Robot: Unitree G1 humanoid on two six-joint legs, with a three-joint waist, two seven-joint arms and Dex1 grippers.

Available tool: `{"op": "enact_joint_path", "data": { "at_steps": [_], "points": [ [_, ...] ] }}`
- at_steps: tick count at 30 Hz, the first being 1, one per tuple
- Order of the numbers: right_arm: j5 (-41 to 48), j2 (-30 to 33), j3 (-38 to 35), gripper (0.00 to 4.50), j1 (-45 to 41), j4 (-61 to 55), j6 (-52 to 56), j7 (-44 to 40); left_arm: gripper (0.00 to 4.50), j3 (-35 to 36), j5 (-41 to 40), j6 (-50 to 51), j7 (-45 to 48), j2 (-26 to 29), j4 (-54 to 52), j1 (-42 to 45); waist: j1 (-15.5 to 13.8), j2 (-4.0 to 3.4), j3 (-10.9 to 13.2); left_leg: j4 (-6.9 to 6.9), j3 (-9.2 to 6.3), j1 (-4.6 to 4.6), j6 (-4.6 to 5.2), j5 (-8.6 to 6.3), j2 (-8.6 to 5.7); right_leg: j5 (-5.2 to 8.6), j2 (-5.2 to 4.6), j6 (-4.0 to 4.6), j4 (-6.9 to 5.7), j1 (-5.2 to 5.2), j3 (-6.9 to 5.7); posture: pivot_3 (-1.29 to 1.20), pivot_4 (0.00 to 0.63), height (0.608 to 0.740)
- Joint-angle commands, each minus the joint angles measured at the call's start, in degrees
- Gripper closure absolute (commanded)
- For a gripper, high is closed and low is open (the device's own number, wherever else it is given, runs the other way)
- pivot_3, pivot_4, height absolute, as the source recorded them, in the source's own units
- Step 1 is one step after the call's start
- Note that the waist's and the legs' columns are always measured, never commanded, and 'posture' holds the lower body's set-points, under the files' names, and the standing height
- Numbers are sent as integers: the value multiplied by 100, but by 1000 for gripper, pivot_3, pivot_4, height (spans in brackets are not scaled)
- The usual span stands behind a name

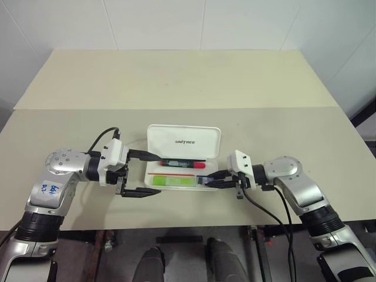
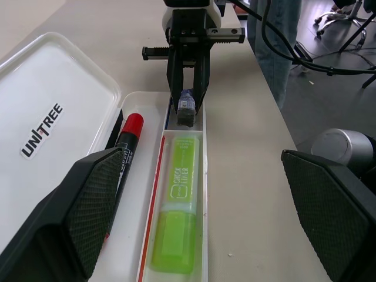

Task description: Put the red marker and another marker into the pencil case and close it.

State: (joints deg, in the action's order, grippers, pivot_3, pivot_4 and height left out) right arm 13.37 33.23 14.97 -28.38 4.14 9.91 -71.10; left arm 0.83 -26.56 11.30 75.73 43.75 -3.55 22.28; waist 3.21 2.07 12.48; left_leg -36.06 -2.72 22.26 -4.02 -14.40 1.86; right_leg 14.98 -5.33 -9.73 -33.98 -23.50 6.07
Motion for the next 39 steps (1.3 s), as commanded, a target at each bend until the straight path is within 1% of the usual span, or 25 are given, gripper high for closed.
{"op": "enact_joint_path", "data": {
  "at_steps": [1,3,4,5,8,13,17,20,23,26,29,32,33,34,35,38,39],
  "points": [
    [-39,80,-98,2518,-46,-36,-73,-11,0,-13,56,-92,32,7,25,136,0,0,0,0,0,0,0,0,0,0,0,0,0,0,0,0,150,740],
    [-14,97,-132,1841,-75,-36,-39,-21,0,-33,67,-105,38,-9,56,172,0,0,0,1,0,0,0,0,0,0,0,-1,0,0,0,0,150,740],
    [-18,101,-146,1391,-87,-35,-65,-17,0,-43,71,-114,42,-15,73,189,-1,0,0,1,0,0,0,0,0,0,0,-1,0,-1,0,0,150,740],
    [-6,102,-169,1115,-99,-42,-68,-14,0,-56,73,-124,43,-19,91,207,2,0,0,1,0,0,0,0,0,0,0,-1,0,0,-1,0,150,740],
    [189,42,-320,29,-218,-202,47,8,0,-94,96,-185,68,-43,197,280,4,0,0,1,0,0,0,0,0,-1,0,-1,0,-1,0,0,150,740],
    [674,41,-702,29,-360,-731,438,137,0,-73,100,-235,28,-102,284,313,-1,0,0,1,0,0,0,0,0,-1,0,-1,-1,-1,0,0,150,740],
    [1041,308,-1166,29,-72,-1397,761,265,0,80,38,-271,-111,-169,345,264,-23,0,0,4,-4,2,-1,-1,0,0,0,-1,1,-1,-3,0,150,740],
    [1223,559,-1515,29,255,-1772,928,378,0,186,7,-390,-5,-111,406,113,-53,0,0,3,-5,6,0,-3,0,0,-1,-2,7,-1,-5,0,150,740],
    [1396,845,-1960,0,634,-1967,1044,478,627,379,-88,-387,8,-111,473,-49,-73,0,0,4,-4,6,1,-5,0,1,-1,0,9,-1,-5,0,150,740],
    [1469,1063,-2281,0,956,-2031,1005,500,1587,502,-102,-404,1,-111,578,-131,-64,0,0,2,-3,5,1,-5,0,7,-1,12,10,-1,-4,0,150,740],
    [1490,1182,-2533,0,1154,-2058,929,565,2636,617,-162,-418,-44,-163,724,-78,-58,0,0,-1,-3,3,2,-4,0,25,-1,46,9,0,-4,0,150,740],
    [1507,1213,-2586,0,1223,-2105,936,663,3652,673,-187,-423,-39,-183,795,-58,-37,0,0,-4,-1,2,2,-3,0,27,-1,51,9,2,-2,0,150,740],
    [1508,1208,-2587,0,1230,-2125,939,695,4095,683,-180,-432,-29,-185,810,-60,-31,0,0,-5,-1,2,3,-3,0,27,-1,51,8,2,-2,0,150,740],
    [1504,1201,-2587,0,1235,-2143,941,721,4373,691,-175,-445,-20,-187,826,-59,-27,0,0,-4,-1,2,3,-3,0,27,-1,51,8,2,-2,0,150,740],
    [1503,1196,-2585,0,1241,-2160,944,741,4447,700,-174,-454,-22,-192,844,-56,-25,0,0,-4,-1,2,3,-3,0,27,-1,51,7,2,-2,0,150,740],
    [1498,1190,-2568,0,1275,-2216,949,790,4447,795,-206,-474,-179,-279,921,-20,-29,0,0,-2,-1,3,3,-3,0,25,-2,48,8,1,-2,0,150,740],
    [1492,1185,-2561,0,1287,-2233,951,813,4447,990,-287,-441,-568,-462,1027,109,-31,0,0,-1,-1,3,2,-3,0,25,-2,48,8,2,-2,0,150,740]
  ]
}}
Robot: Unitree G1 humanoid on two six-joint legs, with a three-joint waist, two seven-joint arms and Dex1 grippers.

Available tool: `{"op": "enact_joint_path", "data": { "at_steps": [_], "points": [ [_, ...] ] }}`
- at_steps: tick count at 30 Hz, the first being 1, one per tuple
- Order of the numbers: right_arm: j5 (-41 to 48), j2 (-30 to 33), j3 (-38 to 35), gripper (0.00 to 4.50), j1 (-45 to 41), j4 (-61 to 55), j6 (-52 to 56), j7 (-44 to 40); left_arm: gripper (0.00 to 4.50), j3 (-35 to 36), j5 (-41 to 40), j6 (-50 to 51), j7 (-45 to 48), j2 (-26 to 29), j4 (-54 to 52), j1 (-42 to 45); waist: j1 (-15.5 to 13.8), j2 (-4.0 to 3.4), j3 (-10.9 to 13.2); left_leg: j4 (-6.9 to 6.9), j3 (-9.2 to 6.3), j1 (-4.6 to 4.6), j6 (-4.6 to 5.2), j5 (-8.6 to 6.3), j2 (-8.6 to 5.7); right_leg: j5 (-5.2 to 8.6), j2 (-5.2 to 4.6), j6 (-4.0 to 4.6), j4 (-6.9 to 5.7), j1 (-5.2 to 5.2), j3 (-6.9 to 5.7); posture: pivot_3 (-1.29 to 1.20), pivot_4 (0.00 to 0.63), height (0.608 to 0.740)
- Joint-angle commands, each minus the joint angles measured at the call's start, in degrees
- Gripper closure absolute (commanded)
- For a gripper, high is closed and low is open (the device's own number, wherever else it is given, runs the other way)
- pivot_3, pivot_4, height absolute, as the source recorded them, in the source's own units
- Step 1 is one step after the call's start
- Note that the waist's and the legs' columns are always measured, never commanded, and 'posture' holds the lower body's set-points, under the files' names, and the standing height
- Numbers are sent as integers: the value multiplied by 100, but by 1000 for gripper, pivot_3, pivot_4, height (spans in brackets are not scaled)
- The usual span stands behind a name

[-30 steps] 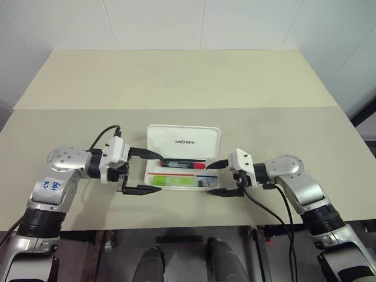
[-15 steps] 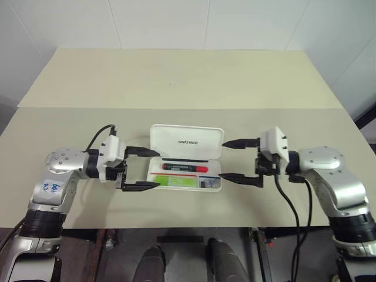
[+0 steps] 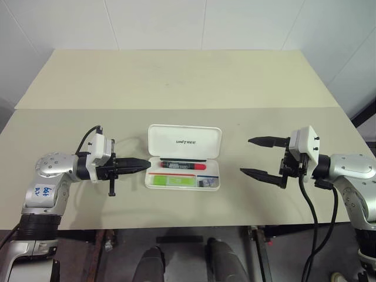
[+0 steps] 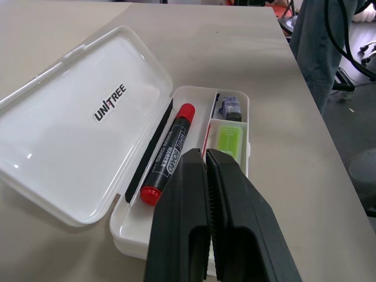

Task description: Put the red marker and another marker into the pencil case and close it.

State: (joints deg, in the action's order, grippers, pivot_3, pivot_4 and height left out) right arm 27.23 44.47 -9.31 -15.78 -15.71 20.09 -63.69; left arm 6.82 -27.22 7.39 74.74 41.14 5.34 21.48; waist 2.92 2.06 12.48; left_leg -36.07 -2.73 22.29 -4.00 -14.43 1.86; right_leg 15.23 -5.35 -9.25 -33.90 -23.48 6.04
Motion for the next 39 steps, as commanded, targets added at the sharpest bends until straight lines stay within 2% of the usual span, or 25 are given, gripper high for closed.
{"op": "enact_joint_path", "data": {
  "at_steps": [1,3,4,7,12,13,27,39],
  "points": [
    [97,54,-127,0,37,-260,-67,101,4447,605,-343,-20,-843,-387,239,329,-6,0,0,0,0,0,0,0,0,-1,0,-3,0,0,0,0,150,740],
    [98,52,-122,0,57,-278,-65,140,4447,991,-533,33,-1455,-693,370,581,-34,2,0,-4,-2,2,0,0,0,-8,0,-16,-2,0,-1,0,150,740],
    [101,55,-120,0,69,-289,-65,152,4447,1116,-615,86,-1625,-772,374,659,-46,3,0,-8,-5,2,1,1,0,-30,1,-56,-3,0,-2,0,150,740],
    [99,66,-124,0,87,-295,-65,166,4447,1437,-729,164,-2224,-926,469,891,-56,2,0,-8,-2,0,0,1,-1,-31,0,-58,-1,2,-1,0,150,740],
    [108,72,-121,0,51,-295,-56,199,4447,1383,-352,154,-2808,-912,773,990,-66,2,-1,-2,-2,-2,0,1,-1,-31,1,-58,-2,2,-1,0,150,740],
    [109,74,-123,0,35,-298,-56,208,4447,1358,-472,468,-2889,-929,825,1009,-74,2,0,-3,-2,-1,0,1,-1,-31,1,-58,-1,1,-1,0,150,740],
    [151,-38,-46,0,-16,-529,-3,459,4447,-27,271,1181,-2535,-1133,1633,1570,-131,2,-1,-3,-3,2,-2,1,-3,-31,1,-57,4,2,-2,0,150,740],
    [201,-81,-16,0,46,-630,-10,611,4447,-267,384,1069,-2103,-1343,1813,1846,-133,2,0,2,-3,4,-2,1,-3,-31,1,-57,7,0,-2,0,150,740]
  ]
}}
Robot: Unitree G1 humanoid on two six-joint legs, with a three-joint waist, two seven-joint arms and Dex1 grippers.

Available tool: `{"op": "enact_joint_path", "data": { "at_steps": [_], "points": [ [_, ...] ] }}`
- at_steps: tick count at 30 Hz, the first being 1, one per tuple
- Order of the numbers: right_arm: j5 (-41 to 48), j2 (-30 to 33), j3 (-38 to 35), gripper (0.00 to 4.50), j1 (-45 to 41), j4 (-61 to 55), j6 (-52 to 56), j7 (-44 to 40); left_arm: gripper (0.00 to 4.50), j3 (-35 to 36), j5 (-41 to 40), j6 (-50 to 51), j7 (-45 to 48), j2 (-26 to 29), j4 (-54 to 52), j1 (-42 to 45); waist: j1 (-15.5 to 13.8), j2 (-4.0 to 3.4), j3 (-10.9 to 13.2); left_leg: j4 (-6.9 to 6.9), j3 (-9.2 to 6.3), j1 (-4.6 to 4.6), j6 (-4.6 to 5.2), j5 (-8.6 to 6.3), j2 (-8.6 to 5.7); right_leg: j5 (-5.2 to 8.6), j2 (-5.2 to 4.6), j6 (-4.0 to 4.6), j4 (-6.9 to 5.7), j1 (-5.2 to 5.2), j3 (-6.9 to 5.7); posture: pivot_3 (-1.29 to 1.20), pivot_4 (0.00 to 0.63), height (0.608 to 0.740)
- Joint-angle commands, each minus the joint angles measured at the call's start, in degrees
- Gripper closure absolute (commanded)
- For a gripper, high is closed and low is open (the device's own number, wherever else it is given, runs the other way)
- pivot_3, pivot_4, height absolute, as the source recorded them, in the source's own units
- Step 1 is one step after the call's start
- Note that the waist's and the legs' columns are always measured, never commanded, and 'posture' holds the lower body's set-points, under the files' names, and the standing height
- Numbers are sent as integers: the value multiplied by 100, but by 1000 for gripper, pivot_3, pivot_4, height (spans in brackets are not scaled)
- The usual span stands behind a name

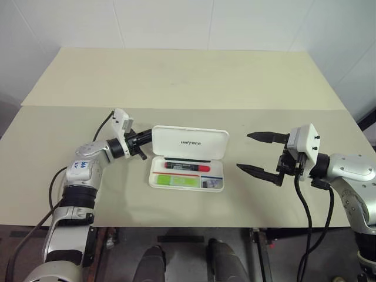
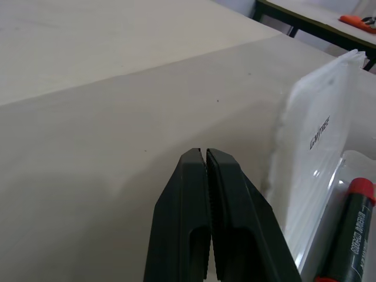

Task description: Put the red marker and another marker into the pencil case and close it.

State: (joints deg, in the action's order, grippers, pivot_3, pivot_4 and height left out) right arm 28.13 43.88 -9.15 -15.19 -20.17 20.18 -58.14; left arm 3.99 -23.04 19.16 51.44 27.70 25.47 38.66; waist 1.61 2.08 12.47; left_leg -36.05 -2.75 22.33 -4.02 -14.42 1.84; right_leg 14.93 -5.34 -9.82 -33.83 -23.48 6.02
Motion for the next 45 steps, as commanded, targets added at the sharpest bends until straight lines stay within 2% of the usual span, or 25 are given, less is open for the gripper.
{"op": "enact_joint_path", "data": {
  "at_steps": [1,7,13,17,25,41,45],
  "points": [
    [113,-22,-31,0,-16,-180,-19,60,4447,7,-38,-139,315,17,-247,109,-1,0,0,0,0,0,0,0,0,0,0,0,0,0,0,0,150,740],
    [114,-36,-25,0,22,-158,-54,66,4447,-47,-92,-486,1225,253,-730,-276,9,0,0,3,0,1,-1,-1,0,1,0,1,5,0,0,0,150,740],
    [99,-70,11,0,15,-115,-85,65,4447,-245,5,-794,2131,712,-1003,-579,17,0,0,3,1,-1,-1,-1,1,6,0,11,3,-1,0,0,150,740],
    [79,-93,65,0,-25,-99,-75,64,4447,-645,227,-1215,2678,868,-1220,-675,4,0,0,0,1,0,-1,-1,1,21,-1,40,4,0,0,0,150,740],
    [74,-124,106,0,-18,-140,-72,143,4447,-1171,548,-949,2487,750,-1552,-677,4,0,0,0,0,1,-1,-2,1,26,0,49,2,0,1,0,150,740],
    [85,-259,50,0,255,-449,-95,555,4447,-1649,971,-87,2042,807,-1788,-931,11,-3,-3,-4,0,-7,0,-1,1,27,0,51,-3,6,2,0,150,740],
    [89,-260,49,0,283,-457,-109,595,4447,-1740,986,-37,2073,812,-1923,-981,13,-6,-6,-5,1,-13,1,0,1,40,0,76,-2,11,2,0,150,740]
  ]
}}
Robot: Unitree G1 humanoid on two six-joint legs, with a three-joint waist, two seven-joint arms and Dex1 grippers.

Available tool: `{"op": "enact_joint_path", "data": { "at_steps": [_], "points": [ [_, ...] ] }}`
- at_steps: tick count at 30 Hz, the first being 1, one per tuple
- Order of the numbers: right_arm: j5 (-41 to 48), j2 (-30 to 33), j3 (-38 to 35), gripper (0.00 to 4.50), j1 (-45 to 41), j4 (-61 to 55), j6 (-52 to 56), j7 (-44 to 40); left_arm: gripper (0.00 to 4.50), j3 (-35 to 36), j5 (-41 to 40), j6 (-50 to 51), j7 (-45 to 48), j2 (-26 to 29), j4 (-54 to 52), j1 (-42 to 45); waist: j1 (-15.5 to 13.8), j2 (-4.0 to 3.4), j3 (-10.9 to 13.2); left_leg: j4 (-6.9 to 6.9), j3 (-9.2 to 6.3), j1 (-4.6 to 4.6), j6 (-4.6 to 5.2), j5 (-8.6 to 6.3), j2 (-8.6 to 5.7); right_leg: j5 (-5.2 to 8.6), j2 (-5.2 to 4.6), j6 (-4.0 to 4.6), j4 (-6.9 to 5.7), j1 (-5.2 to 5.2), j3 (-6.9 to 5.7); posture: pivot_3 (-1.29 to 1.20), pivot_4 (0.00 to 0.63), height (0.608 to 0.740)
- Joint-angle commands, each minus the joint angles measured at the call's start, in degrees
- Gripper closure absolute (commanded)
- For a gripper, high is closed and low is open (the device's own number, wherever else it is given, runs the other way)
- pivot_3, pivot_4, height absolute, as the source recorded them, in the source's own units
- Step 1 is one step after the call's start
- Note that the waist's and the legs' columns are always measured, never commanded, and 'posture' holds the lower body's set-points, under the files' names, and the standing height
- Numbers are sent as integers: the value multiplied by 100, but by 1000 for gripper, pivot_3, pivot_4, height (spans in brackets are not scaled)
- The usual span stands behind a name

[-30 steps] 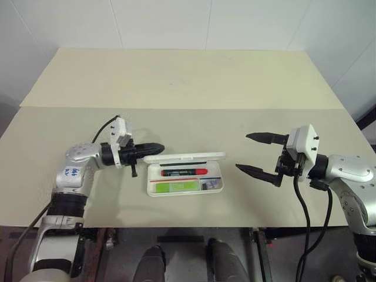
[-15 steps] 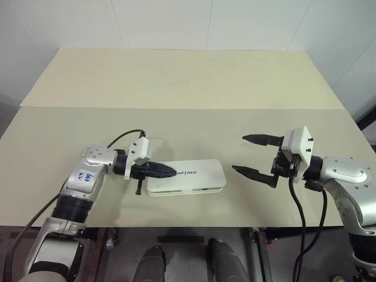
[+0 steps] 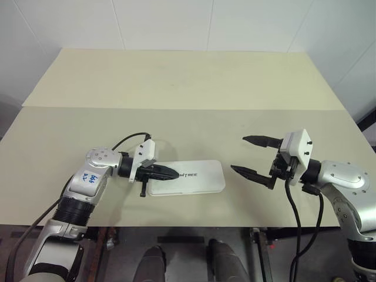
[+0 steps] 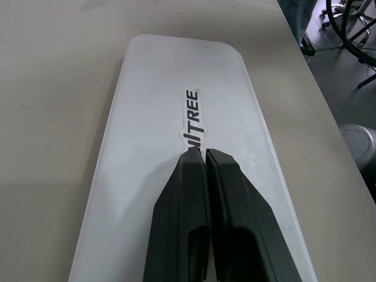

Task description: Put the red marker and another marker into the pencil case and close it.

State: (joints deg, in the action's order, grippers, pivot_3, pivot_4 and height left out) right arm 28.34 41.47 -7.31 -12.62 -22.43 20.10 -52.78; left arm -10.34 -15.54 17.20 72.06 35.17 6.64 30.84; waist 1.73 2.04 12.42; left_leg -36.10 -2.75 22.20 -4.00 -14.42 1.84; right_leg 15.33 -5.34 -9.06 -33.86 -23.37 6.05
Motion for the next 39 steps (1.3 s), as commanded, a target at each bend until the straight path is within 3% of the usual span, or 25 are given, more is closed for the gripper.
{"op": "enact_joint_path", "data": {
  "at_steps": [1,8,16,20,30,39],
  "points": [
    [66,-20,-132,0,36,-227,-109,60,4447,-299,227,148,-14,40,-55,-189,0,-2,-2,0,0,0,0,0,0,1,0,1,0,0,0,0,150,740],
    [42,-63,-56,0,12,-74,-171,0,4447,630,-700,566,-424,-334,-243,-4,-1,-2,-1,-2,-1,4,2,1,0,-1,0,-2,0,-1,0,0,150,740],
    [93,-101,-162,0,115,114,-267,-74,4447,1757,-1500,972,-659,-65,-614,-266,24,-1,-1,5,-1,6,2,1,0,-15,0,-30,-2,-7,0,0,150,740],
    [82,-76,-298,0,127,249,-334,-44,3588,2136,-1656,917,-674,155,-753,-599,17,-1,-1,7,-1,6,0,-1,0,-15,0,-29,0,-7,0,0,150,740],
    [69,207,-508,0,-99,691,-506,-326,91,2636,-2085,1048,-645,475,-984,-915,9,-1,-1,3,0,6,-1,0,0,0,-1,-1,1,-6,0,0,150,740],
    [187,581,-1018,0,59,674,-444,-419,39,2443,-1826,707,-909,405,-1169,-876,6,0,0,4,0,7,-1,0,0,-1,-1,-2,2,-6,0,0,150,740]
  ]
}}
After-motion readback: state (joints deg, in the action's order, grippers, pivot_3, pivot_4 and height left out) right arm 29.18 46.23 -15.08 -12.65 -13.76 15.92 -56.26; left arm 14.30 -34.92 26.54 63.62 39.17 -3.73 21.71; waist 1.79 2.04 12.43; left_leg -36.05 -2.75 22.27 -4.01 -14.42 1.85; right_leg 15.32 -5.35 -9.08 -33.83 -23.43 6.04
